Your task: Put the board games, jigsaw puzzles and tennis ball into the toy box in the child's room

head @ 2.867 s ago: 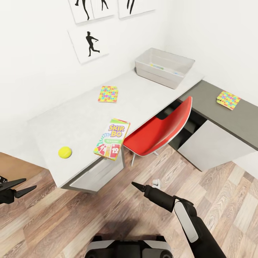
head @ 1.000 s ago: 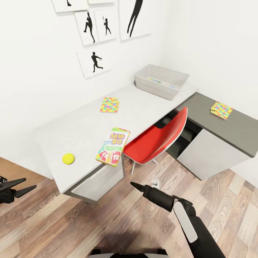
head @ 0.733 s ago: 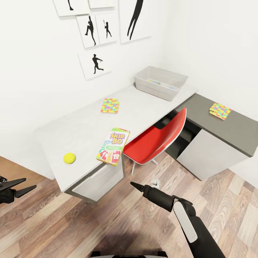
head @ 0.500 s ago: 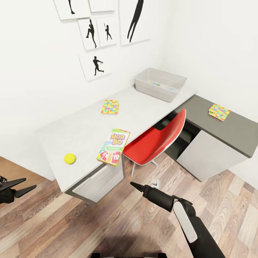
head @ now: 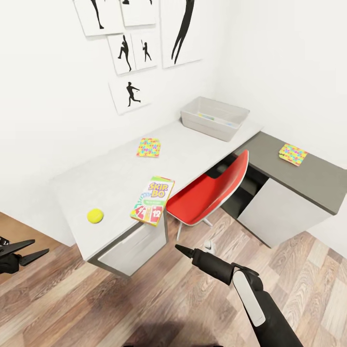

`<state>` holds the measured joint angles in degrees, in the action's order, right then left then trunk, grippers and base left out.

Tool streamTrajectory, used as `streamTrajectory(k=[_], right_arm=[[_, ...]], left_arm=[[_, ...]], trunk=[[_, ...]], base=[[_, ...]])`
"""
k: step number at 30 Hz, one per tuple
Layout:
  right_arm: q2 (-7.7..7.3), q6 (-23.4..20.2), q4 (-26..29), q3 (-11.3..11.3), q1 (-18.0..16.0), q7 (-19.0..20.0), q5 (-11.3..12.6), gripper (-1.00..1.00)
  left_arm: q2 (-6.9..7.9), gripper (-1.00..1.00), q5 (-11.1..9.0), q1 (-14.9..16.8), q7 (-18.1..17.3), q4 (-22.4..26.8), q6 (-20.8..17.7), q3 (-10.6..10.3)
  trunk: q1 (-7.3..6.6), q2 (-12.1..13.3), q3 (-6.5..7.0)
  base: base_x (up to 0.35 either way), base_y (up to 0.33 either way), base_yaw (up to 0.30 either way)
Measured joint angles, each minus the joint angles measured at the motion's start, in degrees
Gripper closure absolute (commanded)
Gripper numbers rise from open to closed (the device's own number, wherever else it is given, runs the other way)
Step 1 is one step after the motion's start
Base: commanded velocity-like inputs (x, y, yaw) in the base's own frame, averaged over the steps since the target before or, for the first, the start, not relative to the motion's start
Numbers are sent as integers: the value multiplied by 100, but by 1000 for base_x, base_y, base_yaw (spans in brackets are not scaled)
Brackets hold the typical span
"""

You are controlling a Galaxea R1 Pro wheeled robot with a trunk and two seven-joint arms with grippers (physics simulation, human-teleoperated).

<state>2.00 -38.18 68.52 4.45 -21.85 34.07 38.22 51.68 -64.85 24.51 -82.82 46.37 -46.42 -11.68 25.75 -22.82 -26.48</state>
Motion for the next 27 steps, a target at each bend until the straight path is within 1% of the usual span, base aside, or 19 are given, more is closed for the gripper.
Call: streamTrajectory(k=[7,16,27], right_arm=[[0,6,-6,0,0,0,2,-100],[0,213,-22,22,0,-1,2,-100],[0,232,-10,28,6,1,2,-100]], left_arm=[[0,-100,0,0,0,0,0,7],[0,-100,0,0,0,0,0,9],[0,-100,0,0,6,0,0,9]], trunk=[[0,0,67],[0,0,152],[0,0,257]], base=[[0,0,0],[0,0,0],[0,0,0]])
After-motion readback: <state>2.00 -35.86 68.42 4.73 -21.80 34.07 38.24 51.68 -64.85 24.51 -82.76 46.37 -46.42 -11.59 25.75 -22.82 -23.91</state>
